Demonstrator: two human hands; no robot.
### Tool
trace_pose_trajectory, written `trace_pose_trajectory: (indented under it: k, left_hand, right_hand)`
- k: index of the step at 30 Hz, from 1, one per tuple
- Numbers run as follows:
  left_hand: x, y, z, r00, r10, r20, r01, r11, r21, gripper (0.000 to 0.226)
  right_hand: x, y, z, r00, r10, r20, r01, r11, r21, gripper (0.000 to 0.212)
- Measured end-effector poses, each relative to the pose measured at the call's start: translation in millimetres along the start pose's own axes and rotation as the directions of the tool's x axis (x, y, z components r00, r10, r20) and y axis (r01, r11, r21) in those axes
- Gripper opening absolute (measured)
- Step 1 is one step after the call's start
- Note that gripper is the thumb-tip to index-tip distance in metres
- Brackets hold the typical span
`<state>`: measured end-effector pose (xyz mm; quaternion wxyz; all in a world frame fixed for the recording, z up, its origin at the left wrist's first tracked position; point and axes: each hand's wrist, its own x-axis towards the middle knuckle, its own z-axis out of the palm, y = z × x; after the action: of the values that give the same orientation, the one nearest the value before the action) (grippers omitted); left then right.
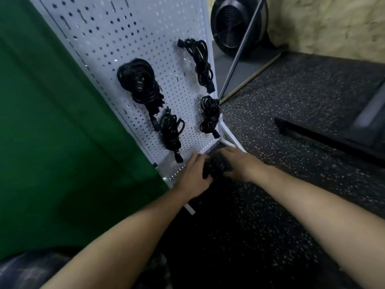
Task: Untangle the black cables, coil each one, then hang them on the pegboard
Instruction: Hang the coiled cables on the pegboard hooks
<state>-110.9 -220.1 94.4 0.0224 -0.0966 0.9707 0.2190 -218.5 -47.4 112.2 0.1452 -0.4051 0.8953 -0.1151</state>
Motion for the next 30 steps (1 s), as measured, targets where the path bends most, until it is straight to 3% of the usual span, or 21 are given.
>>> trace_pose_trajectory:
  k: [3, 5, 10, 16, 20, 22, 26, 30]
  left_hand:
    - [13.3, -22.2, 40.0, 0.947, -0.116, 0.300, 0.105, 0.993, 0.052, 0.069]
    - [21.1, -33.3, 63.4, 0.902, -0.182, 0.391, 0.173, 0.983, 0.059, 0.072]
    - [48.3, -42.8, 112.4, 0.892, -0.207, 0.401, 0.225, 0.974, 0.001, 0.075]
    - [57.8, -44.0, 146.9, 0.902, -0.232, 0.365, 0.209, 0.973, 0.100, 0.059]
    - [39.9, -46.0, 170.0, 0.880, -0.194, 0.433, 0.100, 0.968, 0.230, 0.078]
    - [33.2, -42.4, 179.0, 0.904, -0.197, 0.379, 0.099, 0.959, 0.264, 0.073]
    - [31.6, -37.4, 177.6, 0.933, -0.165, 0.321, 0.084, 0.965, 0.250, 0.058]
    - [36.2, -33.3, 145.3, 0.934, -0.130, 0.332, 0.109, 0.991, 0.080, 0.070]
  right_hand:
    - [3.9, 16.1, 19.3, 0.993, 0.017, 0.118, -0.010, 0.998, -0.064, 0.084]
    - [6.1, 29.6, 29.4, 0.987, 0.027, 0.157, -0.016, 0.997, -0.072, 0.082]
    - [14.1, 60.2, 46.1, 0.977, 0.047, 0.209, -0.031, 0.996, -0.081, 0.083]
    - [19.5, 73.6, 58.0, 0.967, 0.080, 0.242, -0.066, 0.996, -0.067, 0.081]
    - [16.2, 70.5, 66.6, 0.960, 0.076, 0.269, -0.059, 0.996, -0.070, 0.076]
    - [12.6, 69.0, 70.5, 0.955, 0.084, 0.285, -0.065, 0.995, -0.072, 0.072]
    - [5.6, 68.3, 68.6, 0.942, 0.110, 0.316, -0.086, 0.992, -0.090, 0.069]
    - [-0.3, 71.0, 52.5, 0.935, 0.164, 0.315, -0.159, 0.986, -0.041, 0.068]
